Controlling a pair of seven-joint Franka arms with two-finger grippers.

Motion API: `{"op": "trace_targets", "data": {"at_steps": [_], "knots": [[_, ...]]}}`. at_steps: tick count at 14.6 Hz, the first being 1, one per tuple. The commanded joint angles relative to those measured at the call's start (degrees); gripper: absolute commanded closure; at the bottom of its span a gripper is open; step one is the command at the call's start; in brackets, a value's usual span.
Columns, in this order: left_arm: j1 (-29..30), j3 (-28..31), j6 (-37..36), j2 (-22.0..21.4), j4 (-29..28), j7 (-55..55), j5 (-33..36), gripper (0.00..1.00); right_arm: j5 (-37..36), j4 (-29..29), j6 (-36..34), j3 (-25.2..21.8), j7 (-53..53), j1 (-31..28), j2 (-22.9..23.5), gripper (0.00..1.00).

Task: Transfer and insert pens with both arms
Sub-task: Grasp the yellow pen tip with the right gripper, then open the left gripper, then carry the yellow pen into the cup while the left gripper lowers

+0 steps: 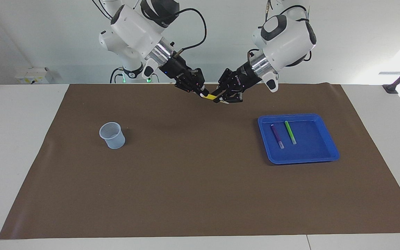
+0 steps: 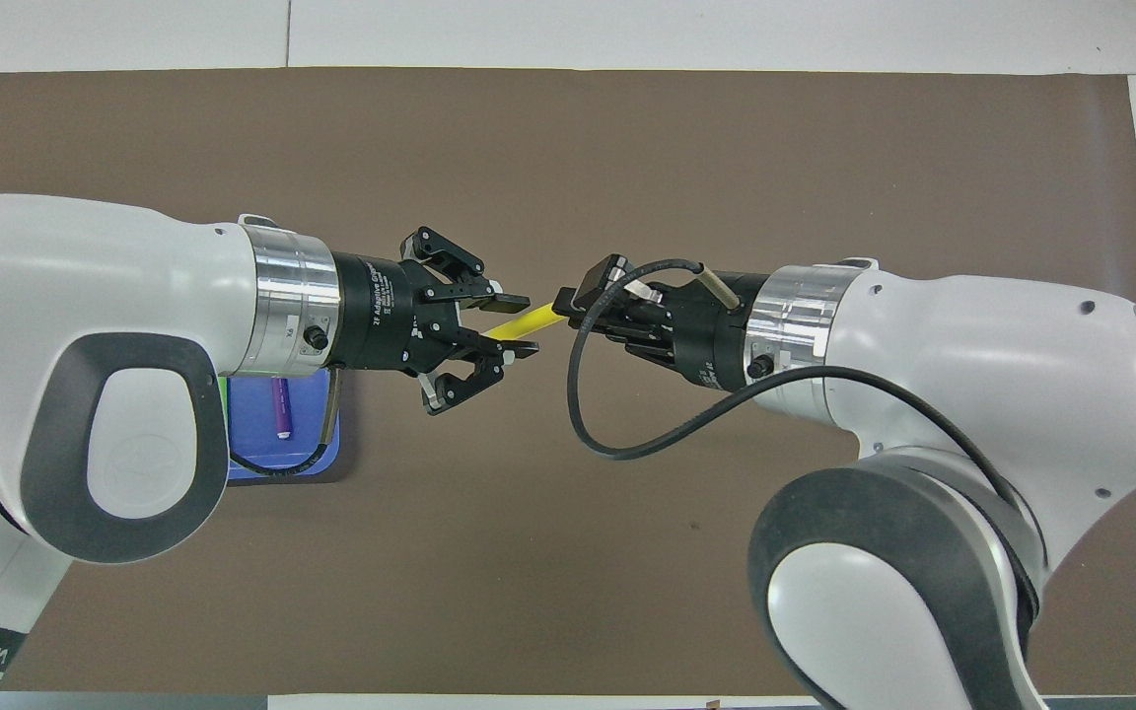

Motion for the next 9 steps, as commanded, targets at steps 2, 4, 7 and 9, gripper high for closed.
{"op": "trace_targets", "data": {"at_steps": [2,4,7,9], "knots": [[0.08,0.73,0.25,-2.6,-2.26,0.35,-0.31,0.0,0.33,-0.65,-0.18,0.18,-1.97,-0.78,-0.45,1.0],[1.74,0.82,-0.19,-2.6,-2.26,3.49,0.39,0.0,-3.34,-0.22,-3.94,0.09,-5.05,-2.44,-0.54,1.0],[6.04,0.82,-5.35,-2.6,-2.17,12.36,4.33,0.0,-16.16,2.94,-14.2,0.01,-7.6,-6.57,-0.89,1.0],[8.42,0.91,-8.17,-2.95,-2.34,19.65,6.89,0.0,-24.85,5.84,-21.77,0.01,-14.95,-9.38,-0.81,1.0]]}}
